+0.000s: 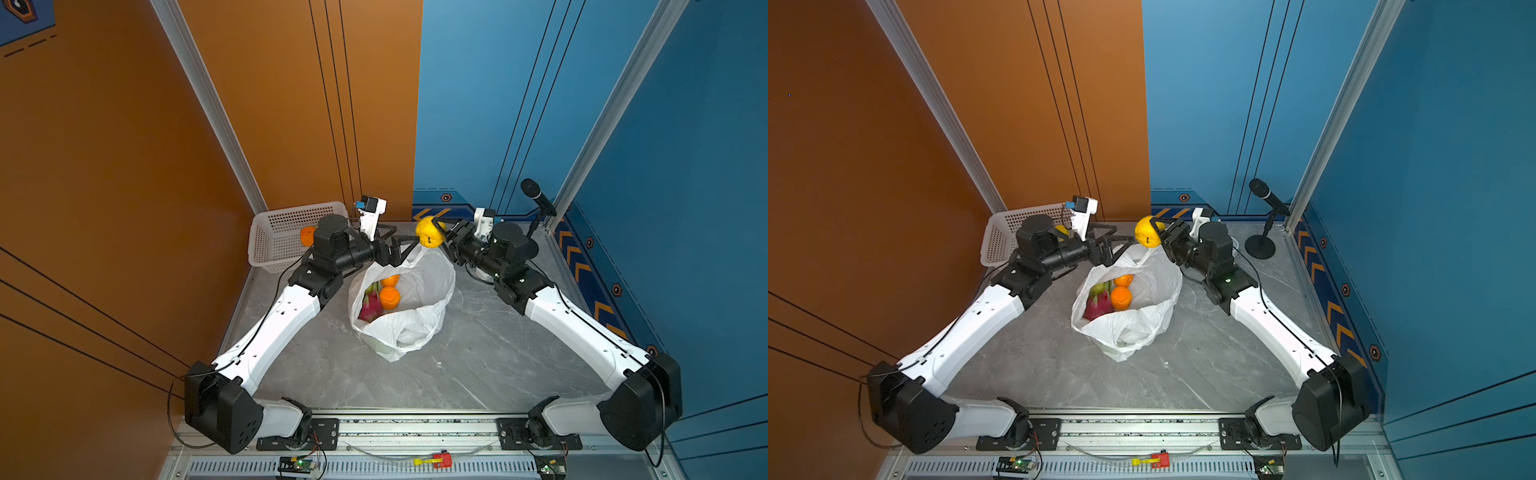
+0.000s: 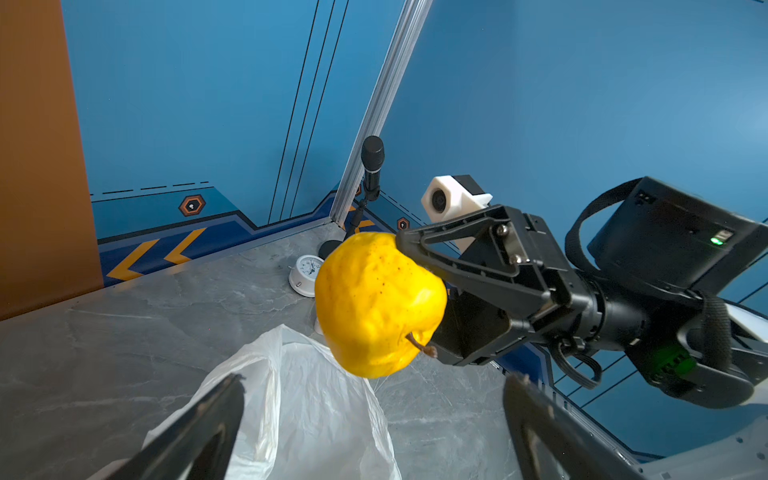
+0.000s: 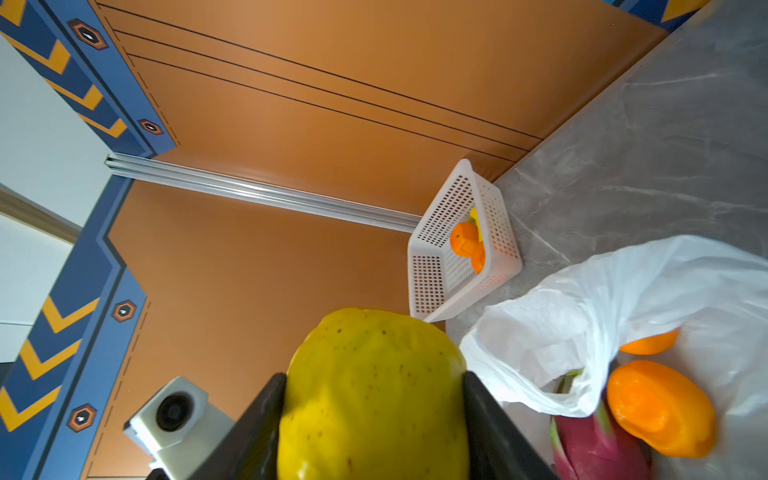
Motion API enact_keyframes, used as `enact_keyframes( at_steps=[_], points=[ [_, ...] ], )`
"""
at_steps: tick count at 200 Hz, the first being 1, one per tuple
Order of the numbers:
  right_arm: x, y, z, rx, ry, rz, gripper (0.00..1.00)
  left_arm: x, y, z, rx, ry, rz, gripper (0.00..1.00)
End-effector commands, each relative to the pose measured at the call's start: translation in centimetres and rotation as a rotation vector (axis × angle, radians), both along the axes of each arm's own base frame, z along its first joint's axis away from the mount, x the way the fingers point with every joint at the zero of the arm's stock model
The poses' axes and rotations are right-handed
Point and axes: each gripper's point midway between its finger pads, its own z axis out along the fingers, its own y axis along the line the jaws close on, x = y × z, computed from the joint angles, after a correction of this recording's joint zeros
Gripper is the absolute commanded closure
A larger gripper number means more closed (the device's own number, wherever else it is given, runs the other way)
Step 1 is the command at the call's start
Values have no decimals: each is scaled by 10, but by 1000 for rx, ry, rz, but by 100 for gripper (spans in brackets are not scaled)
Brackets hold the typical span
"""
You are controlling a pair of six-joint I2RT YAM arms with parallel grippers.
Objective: Untie the knot of the plastic bag and take out the fruit
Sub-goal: 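Grasp the yellow pear with the left gripper and open the right gripper, then carry the pear to the white basket with the left gripper while the right draws back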
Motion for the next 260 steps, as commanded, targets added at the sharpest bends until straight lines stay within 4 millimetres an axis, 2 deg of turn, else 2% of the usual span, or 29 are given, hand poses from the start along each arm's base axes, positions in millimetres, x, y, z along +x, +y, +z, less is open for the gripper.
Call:
enact_keyframes(
  at_steps=[1, 72, 83, 128, 133, 155, 189, 205, 218, 260],
  points=[
    [-9, 12, 36, 93, -66, 59, 63, -6, -9, 21, -15, -75, -54, 3],
    [-24, 37, 52, 137, -111, 138, 64, -3, -29, 28, -21, -93, -111, 3],
    [-26, 39, 53, 138, -116, 147, 64, -1, -31, 28, -24, -85, -114, 0],
    [-29, 40, 55, 144, -123, 146, 64, 1, -36, 21, -19, -52, -119, 13],
    [-29, 40, 55, 145, -123, 145, 64, 3, -35, 18, -14, -44, -113, 18],
    [-29, 40, 55, 144, -123, 144, 62, 5, -33, 13, 11, -32, -88, 26],
    [-28, 39, 52, 145, -121, 140, 50, 17, -21, 9, 57, -8, 8, 32],
    [-27, 35, 53, 131, -137, 127, 33, 26, -12, 8, 75, 7, 75, 34],
    [-27, 30, 55, 104, -169, 100, 24, 33, -1, 9, 87, 17, 131, 35],
    [-29, 3, 55, -41, -273, -36, 15, 57, 40, 6, 122, 53, 290, 36]
  ],
)
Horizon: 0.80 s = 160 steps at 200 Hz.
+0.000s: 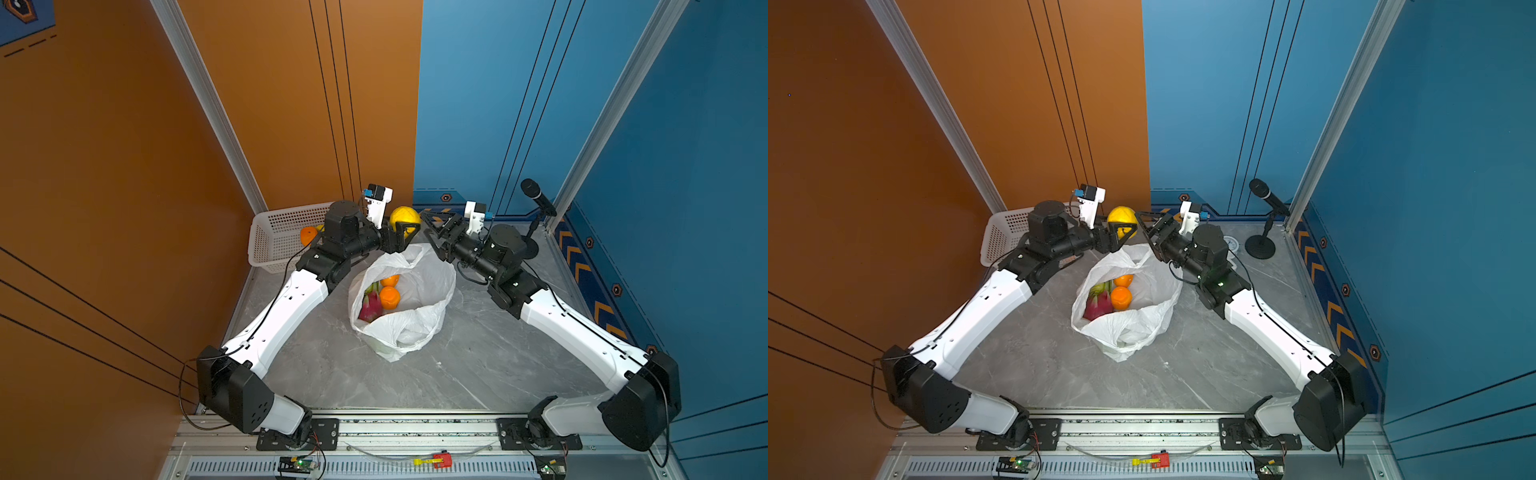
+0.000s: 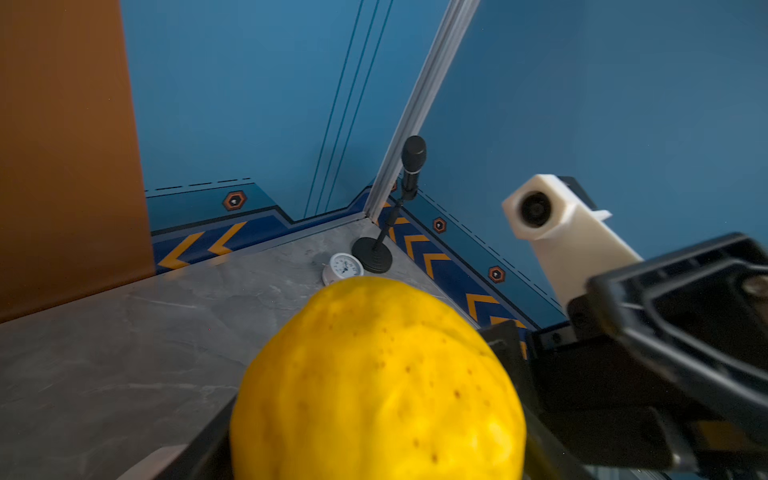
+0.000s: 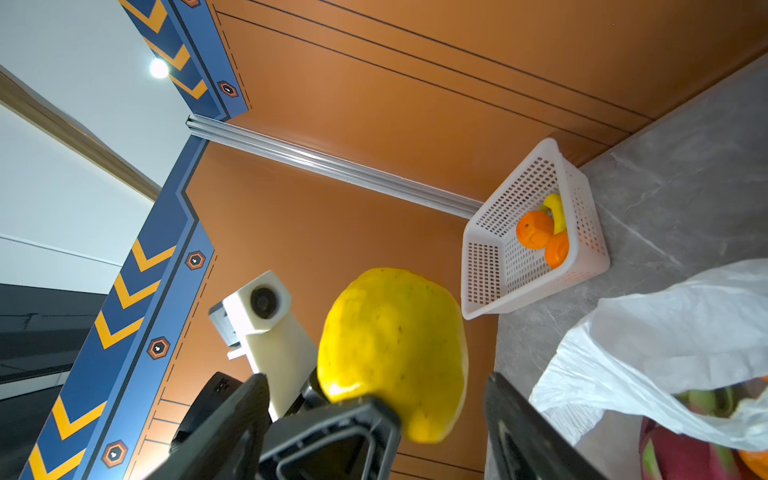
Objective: Untie the knot of the plastic bag and take out the fruit
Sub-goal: 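Carry the pear to the white basket with the left gripper while the right draws back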
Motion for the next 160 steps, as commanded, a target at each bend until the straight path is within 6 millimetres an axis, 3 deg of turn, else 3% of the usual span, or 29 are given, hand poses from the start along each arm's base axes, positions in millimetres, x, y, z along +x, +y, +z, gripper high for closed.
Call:
enact_keyframes(
  at_steps=[1, 19, 74, 160],
  points=[
    [-5, -23, 15, -82, -121, -109, 15, 18, 31, 6, 39, -2, 133, 36],
    [-7, -30, 14, -148, -168, -147, 11, 31, 54, 4, 59, 5, 209, 37],
    [-5, -40, 5, -323, -242, -205, 1, 76, 145, -35, 183, 181, 458, 37],
    [8, -1, -3, -620, -396, -27, 0, 133, 253, -119, 147, 501, 764, 42]
  ],
)
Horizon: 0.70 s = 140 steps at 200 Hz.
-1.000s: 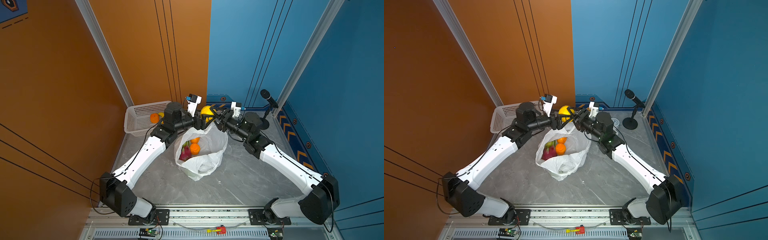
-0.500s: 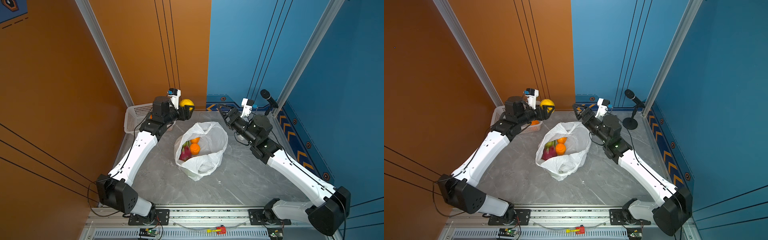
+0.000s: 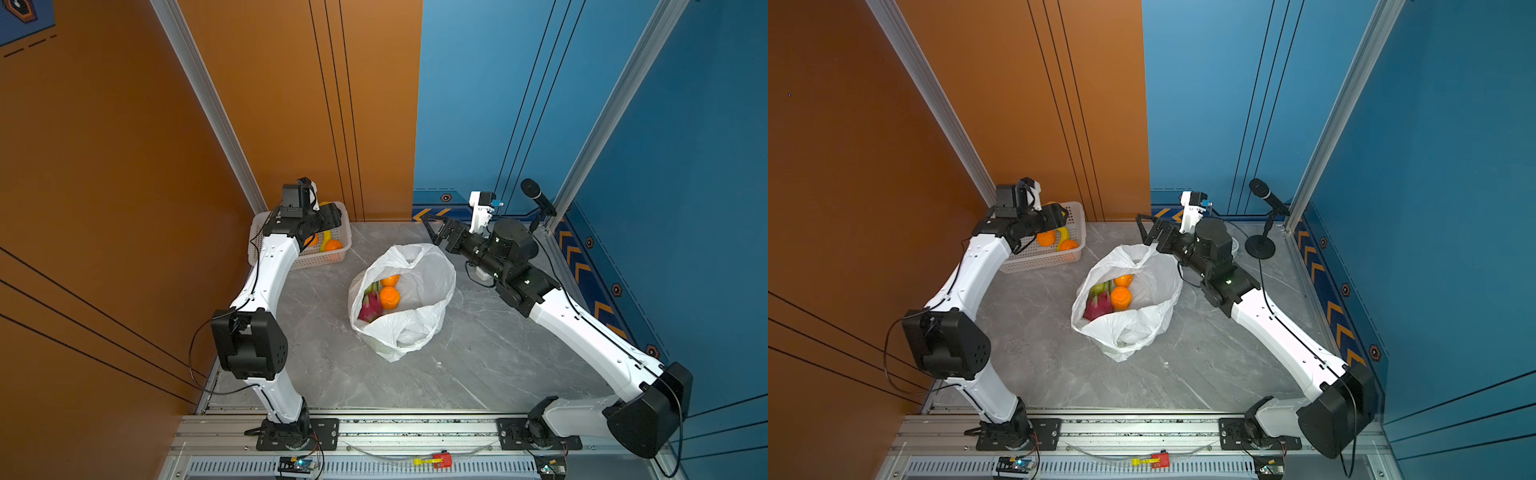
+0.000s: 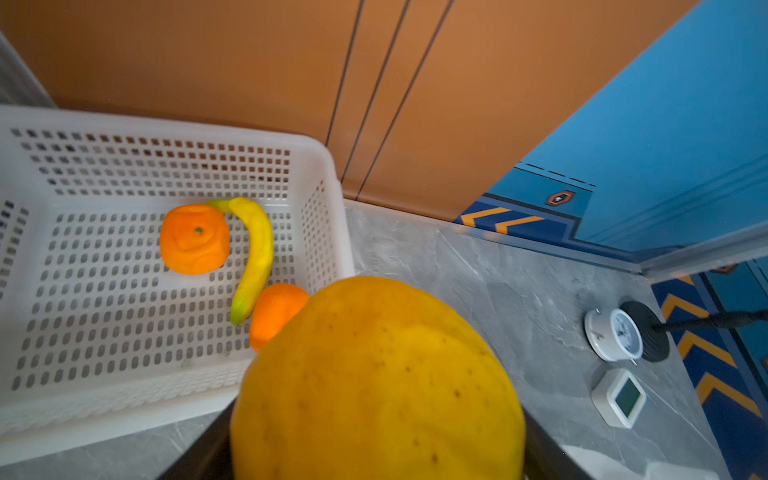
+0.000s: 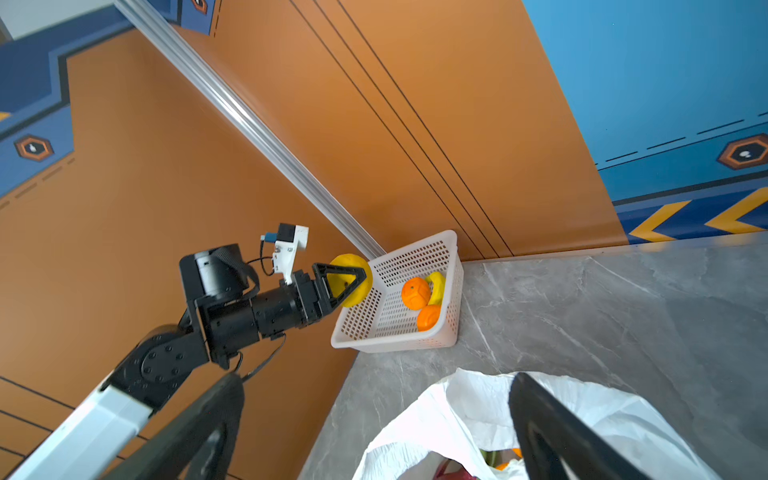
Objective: Untie the knot of the plastic bag and take out the fruit
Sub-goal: 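Carry the pear to the white basket with the left gripper while the right draws back, then lower the pear into the basket and open the left gripper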
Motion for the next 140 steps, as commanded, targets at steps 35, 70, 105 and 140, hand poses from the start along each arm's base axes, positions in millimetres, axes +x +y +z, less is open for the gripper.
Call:
enact_keyframes(
  at_steps=[35, 70, 105, 140],
  points=[
    [9, 26, -4, -223, -83, 131, 0, 22, 61, -52, -63, 207, 232, 42],
    [21, 26, -8, -223, -72, 132, 0, 34, 91, -86, -88, 292, 332, 43],
    [29, 22, -11, -225, -63, 124, 0, 42, 109, -124, -114, 394, 377, 42],
    [37, 14, -13, -230, -58, 104, 0, 51, 111, -160, -140, 476, 365, 42]
  ],
)
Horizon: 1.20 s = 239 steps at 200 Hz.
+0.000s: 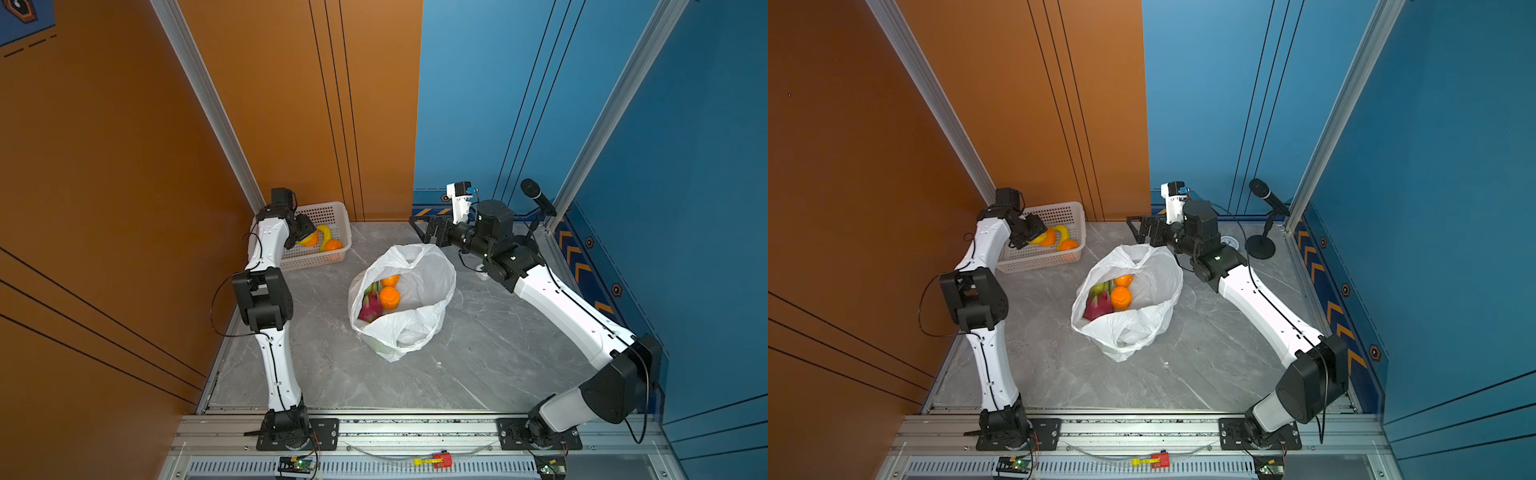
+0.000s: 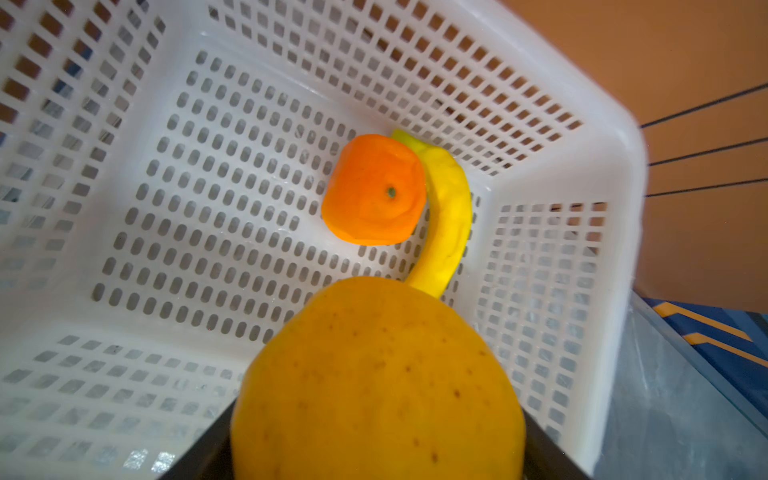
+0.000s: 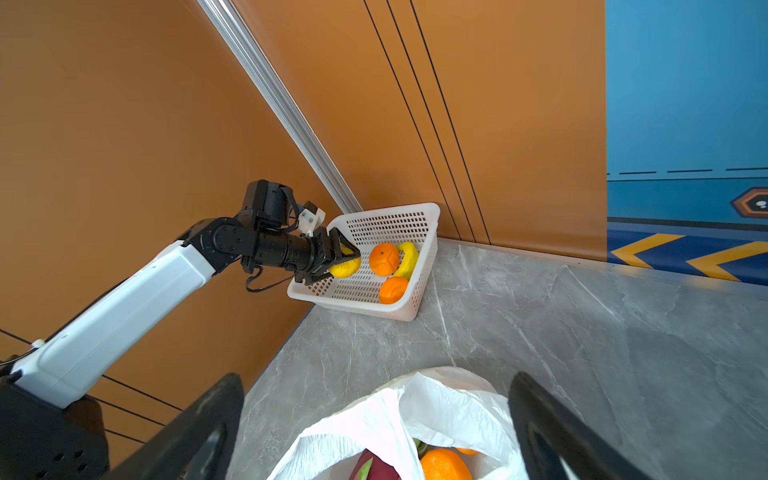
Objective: Untie the knot of the plastic bag and take out the fruit
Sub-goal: 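Lower the pear into the basket and open the left gripper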
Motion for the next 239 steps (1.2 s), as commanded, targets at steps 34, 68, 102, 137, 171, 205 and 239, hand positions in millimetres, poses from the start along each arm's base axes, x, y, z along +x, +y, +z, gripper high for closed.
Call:
enact_keyframes(
  at_steps=[34, 68, 102, 137, 171, 205, 239],
  points=[
    [9, -7, 7, -11, -9, -1, 0, 1, -3, -49, -71, 123, -3, 40],
    [11, -10, 7, -15, -8, -1, 0, 2, -7, -75, -119, 164, -5, 37],
    [13, -11, 9, -14, -11, -3, 0, 2, -14, -84, -159, 176, -18, 25],
    [12, -12, 12, -12, -16, -1, 0, 4, -13, -62, -129, 139, -31, 5],
    [9, -12, 13, -6, -12, 0, 0, 2, -13, -21, -83, 74, -42, 2],
    [5, -8, 14, 7, 1, 7, 0, -7, -22, 22, -43, 17, -50, 2],
    [-4, -2, 12, 6, 23, 17, 0, -23, -42, 65, -4, -39, -82, 2]
  ],
)
